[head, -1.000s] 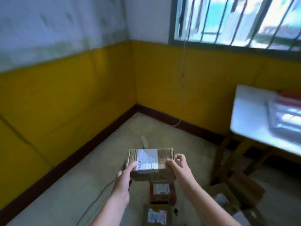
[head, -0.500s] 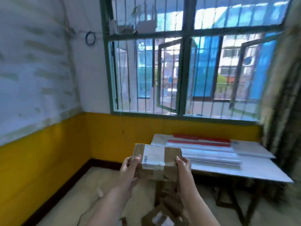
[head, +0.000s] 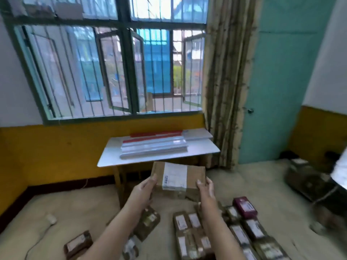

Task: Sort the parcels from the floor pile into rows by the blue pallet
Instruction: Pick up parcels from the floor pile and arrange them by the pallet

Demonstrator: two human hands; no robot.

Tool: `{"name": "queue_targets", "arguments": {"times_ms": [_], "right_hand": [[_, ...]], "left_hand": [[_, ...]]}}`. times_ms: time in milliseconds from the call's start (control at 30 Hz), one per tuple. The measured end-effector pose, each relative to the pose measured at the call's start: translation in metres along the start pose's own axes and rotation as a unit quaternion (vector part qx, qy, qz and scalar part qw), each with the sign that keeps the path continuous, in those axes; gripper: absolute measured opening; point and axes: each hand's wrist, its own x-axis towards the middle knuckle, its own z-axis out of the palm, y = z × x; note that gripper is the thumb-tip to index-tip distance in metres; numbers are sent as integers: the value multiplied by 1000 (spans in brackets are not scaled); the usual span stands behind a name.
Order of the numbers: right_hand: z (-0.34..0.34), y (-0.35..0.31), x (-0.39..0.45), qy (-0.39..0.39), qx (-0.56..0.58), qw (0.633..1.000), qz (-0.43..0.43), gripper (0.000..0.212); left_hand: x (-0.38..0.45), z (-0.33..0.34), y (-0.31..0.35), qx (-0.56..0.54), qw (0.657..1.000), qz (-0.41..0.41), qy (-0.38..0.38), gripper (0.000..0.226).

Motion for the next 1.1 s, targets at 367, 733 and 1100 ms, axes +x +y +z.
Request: {"name": "queue_targets", "arguments": {"times_ms": [367,733,1100], "right_hand": [[-342,-3,90,98,-60,993,20,36],[-490,27,200,92,-75,981,152,40],[-500,27,354,-50,-380,920,87,103]], "left_hand": [[51,321,-46,58,992,-54,-98,19],[138,475,-94,55,977,-112,-175,50],[307,543,-113,-34,976,-161,-146,35]]}}
